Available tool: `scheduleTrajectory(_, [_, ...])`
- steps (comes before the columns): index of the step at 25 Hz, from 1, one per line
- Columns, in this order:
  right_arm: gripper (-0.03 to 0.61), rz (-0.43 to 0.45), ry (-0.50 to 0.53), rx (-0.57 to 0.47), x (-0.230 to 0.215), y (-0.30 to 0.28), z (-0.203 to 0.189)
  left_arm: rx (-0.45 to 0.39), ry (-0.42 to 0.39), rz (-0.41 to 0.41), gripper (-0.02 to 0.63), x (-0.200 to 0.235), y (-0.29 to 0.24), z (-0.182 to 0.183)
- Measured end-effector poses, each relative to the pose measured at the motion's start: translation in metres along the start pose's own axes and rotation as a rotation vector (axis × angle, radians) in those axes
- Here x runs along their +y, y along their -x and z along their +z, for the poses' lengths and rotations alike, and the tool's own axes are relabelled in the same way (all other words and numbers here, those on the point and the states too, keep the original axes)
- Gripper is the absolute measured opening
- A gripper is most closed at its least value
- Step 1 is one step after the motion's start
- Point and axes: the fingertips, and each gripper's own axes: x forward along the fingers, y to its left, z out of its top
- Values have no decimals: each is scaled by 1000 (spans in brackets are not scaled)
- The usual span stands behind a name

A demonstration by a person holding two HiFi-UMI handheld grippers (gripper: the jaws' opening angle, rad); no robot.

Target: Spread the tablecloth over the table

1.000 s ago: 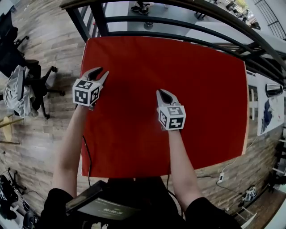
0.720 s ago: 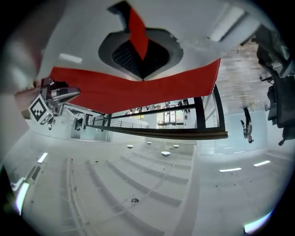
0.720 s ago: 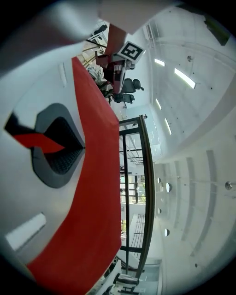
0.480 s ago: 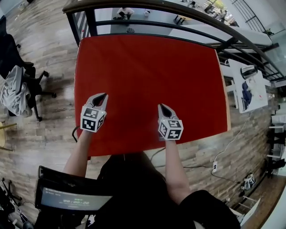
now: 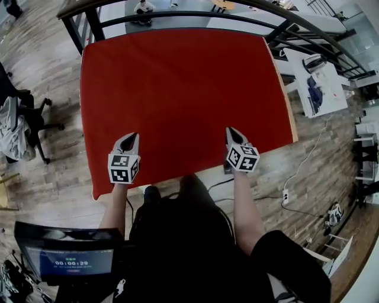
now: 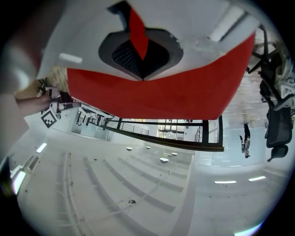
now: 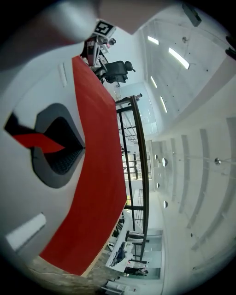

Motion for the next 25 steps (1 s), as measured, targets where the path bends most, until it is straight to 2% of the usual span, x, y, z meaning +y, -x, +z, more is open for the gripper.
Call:
scheduleTrajectory(2, [9,-20,-9,-7,-40,3,5,6,27,16,5,-19,-10,-5])
scheduleTrajectory(6, [9,-36,57,40,-122,3,1,41,-12,82,6,-64,-44,-12])
scheduleTrajectory(8, [9,-21,88,51,-153,0,2,66,-10,125,6,-84,-63,-13])
scheduleTrajectory(14, [9,36,82,71,-230,-38,0,120,38,292,6,-118,-112,-13])
scheduleTrajectory(19, [9,132,117,80,-243,-83,28,157,57,313,6,-132,-142,3])
scheduleTrajectory(25, [9,231,186,109,-204,-132,41,146,75,308,6,-115,-177,34])
